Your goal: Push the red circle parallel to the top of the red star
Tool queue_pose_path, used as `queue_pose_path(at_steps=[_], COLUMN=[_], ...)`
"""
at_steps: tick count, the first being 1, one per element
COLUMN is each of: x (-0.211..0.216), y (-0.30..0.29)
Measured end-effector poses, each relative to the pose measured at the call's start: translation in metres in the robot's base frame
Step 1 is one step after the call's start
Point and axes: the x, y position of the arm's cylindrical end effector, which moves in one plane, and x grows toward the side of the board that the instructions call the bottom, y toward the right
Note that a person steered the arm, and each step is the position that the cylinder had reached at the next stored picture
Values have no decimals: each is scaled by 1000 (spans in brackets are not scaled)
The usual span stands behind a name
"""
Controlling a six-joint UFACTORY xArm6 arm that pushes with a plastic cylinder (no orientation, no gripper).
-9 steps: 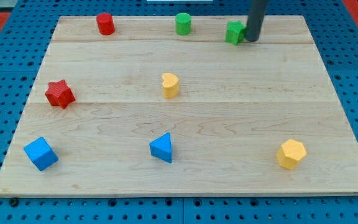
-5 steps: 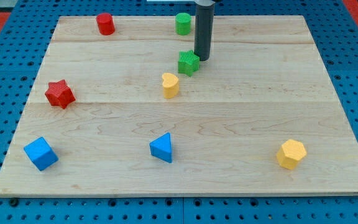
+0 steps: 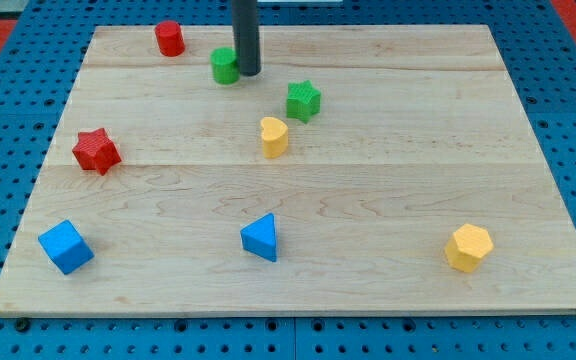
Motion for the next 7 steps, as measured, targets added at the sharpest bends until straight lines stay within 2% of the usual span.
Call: queue_pose_path(at_steps=[1, 2, 3, 4, 5, 6, 7], x=[-56, -55, -15, -26, -96, -97, -51], y=[15, -42, -23, -16, -8, -95, -155])
